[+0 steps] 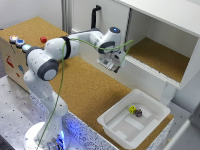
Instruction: Put the yellow block inside the box
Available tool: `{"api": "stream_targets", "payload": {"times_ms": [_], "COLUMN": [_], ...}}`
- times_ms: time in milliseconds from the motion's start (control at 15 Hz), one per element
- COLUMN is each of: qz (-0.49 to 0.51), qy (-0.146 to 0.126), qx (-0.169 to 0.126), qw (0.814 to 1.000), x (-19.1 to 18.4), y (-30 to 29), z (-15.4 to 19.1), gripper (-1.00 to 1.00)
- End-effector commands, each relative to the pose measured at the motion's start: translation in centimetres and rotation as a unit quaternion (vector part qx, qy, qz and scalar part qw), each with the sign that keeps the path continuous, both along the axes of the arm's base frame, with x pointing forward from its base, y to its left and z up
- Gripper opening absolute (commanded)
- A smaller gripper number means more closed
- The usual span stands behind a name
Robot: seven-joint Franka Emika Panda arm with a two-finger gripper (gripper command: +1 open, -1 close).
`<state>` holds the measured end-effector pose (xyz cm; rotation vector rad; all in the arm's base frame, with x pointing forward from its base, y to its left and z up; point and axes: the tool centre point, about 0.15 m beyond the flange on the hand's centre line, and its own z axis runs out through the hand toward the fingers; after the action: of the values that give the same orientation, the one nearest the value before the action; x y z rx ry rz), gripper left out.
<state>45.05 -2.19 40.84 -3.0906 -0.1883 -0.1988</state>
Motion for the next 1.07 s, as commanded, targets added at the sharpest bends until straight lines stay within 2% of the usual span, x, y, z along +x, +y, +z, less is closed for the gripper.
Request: {"api": "stream_targets", "payload": {"times_ms": [0, 200, 333, 467, 533, 600, 733, 1000], "qz": [0.04, 0.058, 0.049, 0.019, 0.01, -0.003, -0.028, -0.048], "qy": [-0.061, -0.066, -0.057, -0.048, -0.053, -0.062, -0.076, -0.064], "qx": [-0.008, -0.016, -0.009, 0.014, 0.011, -0.011, -0.029, -0.041], "qw": [0.997, 0.996, 0.997, 0.999, 0.998, 0.998, 0.996, 0.996], "x": [-0.8, -1.1, -0.8, 0.1, 0.9, 1.8, 3.5, 6.0], "y": [10.2, 15.1, 19.2, 22.4, 23.8, 25.0, 25.9, 25.7], "z": [-0.4, 0.6, 1.3, 2.2, 2.8, 3.5, 5.8, 10.3], "gripper": [1.0, 1.0, 1.0, 1.0, 1.0, 1.0, 1.0, 1.0]}}
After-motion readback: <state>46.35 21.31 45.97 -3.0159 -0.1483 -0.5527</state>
